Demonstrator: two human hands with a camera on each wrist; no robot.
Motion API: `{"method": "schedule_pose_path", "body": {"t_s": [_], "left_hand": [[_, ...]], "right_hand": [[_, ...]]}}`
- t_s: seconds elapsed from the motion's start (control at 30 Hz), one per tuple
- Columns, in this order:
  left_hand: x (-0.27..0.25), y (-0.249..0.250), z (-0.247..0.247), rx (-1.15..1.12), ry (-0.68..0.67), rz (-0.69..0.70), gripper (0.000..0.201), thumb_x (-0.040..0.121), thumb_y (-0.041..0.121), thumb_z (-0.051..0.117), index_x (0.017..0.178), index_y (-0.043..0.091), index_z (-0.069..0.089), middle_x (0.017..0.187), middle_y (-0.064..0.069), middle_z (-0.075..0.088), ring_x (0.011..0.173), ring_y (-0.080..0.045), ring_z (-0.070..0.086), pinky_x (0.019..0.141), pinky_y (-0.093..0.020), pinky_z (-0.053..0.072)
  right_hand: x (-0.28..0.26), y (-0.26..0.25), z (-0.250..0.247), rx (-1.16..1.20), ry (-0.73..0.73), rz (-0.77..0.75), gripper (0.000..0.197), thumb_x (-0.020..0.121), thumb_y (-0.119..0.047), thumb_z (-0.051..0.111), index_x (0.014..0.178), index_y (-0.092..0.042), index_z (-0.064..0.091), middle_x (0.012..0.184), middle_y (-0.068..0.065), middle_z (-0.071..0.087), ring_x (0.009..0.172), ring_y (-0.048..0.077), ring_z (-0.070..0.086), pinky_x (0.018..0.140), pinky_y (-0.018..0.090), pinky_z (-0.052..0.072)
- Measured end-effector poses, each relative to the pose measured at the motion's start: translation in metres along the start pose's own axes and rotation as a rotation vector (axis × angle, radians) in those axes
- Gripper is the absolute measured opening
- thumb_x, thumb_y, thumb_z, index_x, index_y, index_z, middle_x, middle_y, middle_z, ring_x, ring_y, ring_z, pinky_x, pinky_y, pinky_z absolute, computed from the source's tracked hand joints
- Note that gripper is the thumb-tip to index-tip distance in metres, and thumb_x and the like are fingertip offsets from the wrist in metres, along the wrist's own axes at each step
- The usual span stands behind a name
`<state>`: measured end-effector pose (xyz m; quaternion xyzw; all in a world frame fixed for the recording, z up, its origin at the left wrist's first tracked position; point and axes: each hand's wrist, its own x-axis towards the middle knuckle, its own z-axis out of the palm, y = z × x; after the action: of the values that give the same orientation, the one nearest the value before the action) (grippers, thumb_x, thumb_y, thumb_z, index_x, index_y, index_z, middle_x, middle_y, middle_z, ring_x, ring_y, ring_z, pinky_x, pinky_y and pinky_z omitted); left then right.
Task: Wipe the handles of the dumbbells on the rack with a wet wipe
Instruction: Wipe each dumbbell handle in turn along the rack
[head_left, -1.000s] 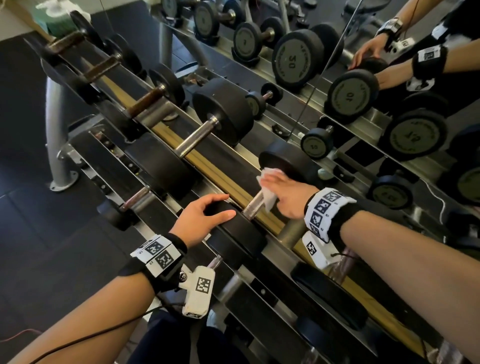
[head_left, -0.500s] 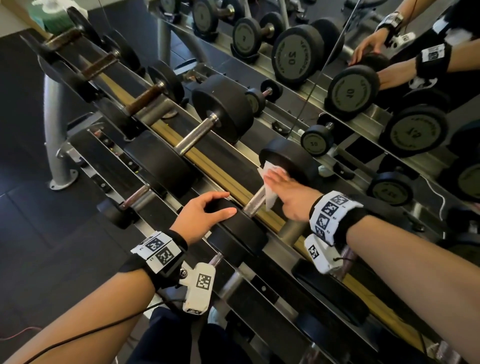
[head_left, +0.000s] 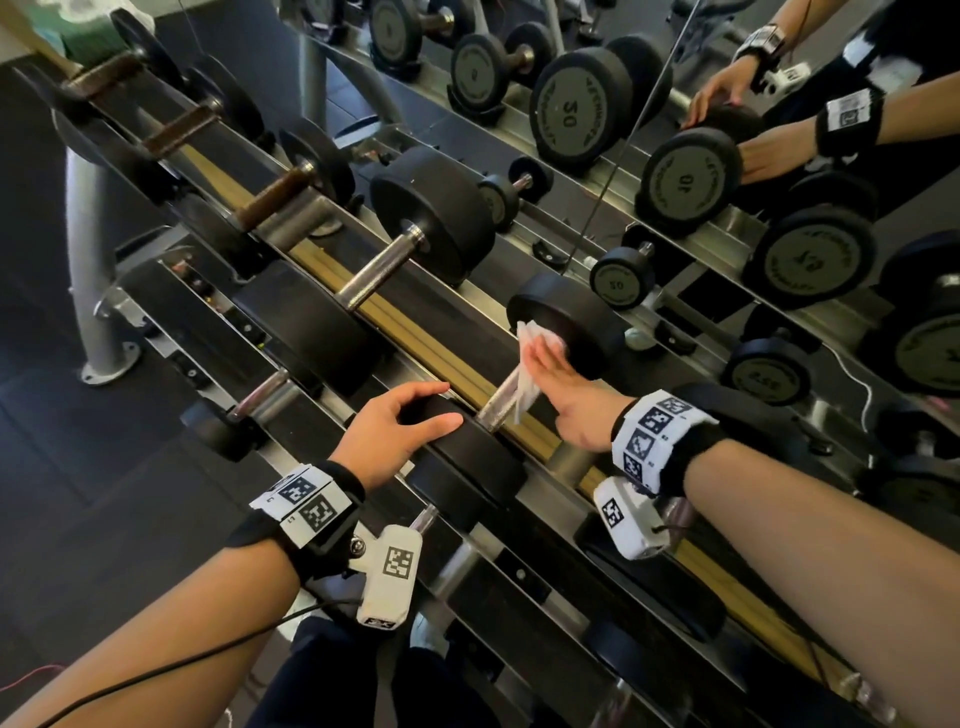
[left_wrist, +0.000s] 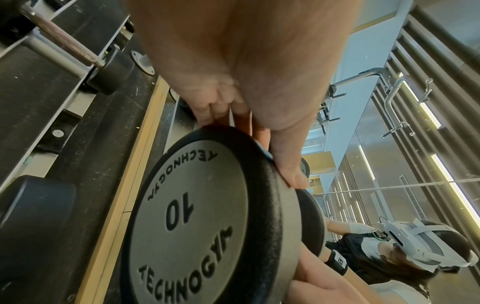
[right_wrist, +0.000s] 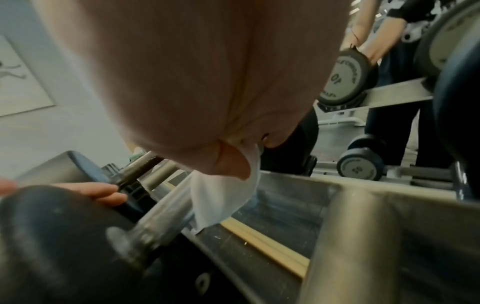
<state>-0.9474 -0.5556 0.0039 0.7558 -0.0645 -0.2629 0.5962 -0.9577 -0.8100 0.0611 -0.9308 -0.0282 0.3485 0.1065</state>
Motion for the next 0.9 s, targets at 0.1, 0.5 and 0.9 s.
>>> {"method": "schedule_pose_path", "body": {"t_s": [0.1, 0.5, 0.9], "left_hand": [[0.000, 0.001, 0.000, -0.009, -0.001, -0.002, 0.056, 0.066, 0.055, 0.074, 0.121, 0.042, 0.064, 0.118, 0.009, 0.067, 0.104, -0.008, 0.066, 0.084, -0.020, 0.053], [-0.002, 0.001, 0.001, 0.000, -0.007, -0.003, 0.059, 0.067, 0.057, 0.072, 0.123, 0.042, 0.062, 0.120, 0.008, 0.066, 0.108, -0.010, 0.065, 0.096, -0.033, 0.053], [0.002, -0.006, 0.000, -0.019, 0.013, -0.002, 0.065, 0.057, 0.072, 0.075, 0.117, 0.050, 0.064, 0.115, 0.011, 0.068, 0.104, -0.006, 0.066, 0.093, -0.028, 0.054]], "right_hand": [[-0.010, -0.011, 0.021, 0.042, -0.080, -0.066, 0.102, 0.087, 0.011, 0.047, 0.151, -0.021, -0.026, 0.154, -0.001, -0.039, 0.139, 0.015, -0.032, 0.115, 0.035, -0.013], [0.012, -0.004, -0.007, -0.233, 0.057, -0.084, 0.083, 0.097, -0.013, 0.047, 0.154, -0.012, -0.013, 0.162, 0.006, -0.022, 0.148, 0.025, -0.023, 0.110, 0.031, -0.018], [0.041, -0.009, 0.001, -0.458, -0.006, -0.338, 0.084, 0.071, -0.027, 0.067, 0.143, -0.031, 0.023, 0.148, -0.003, 0.028, 0.146, 0.021, 0.012, 0.117, 0.050, -0.012]]}}
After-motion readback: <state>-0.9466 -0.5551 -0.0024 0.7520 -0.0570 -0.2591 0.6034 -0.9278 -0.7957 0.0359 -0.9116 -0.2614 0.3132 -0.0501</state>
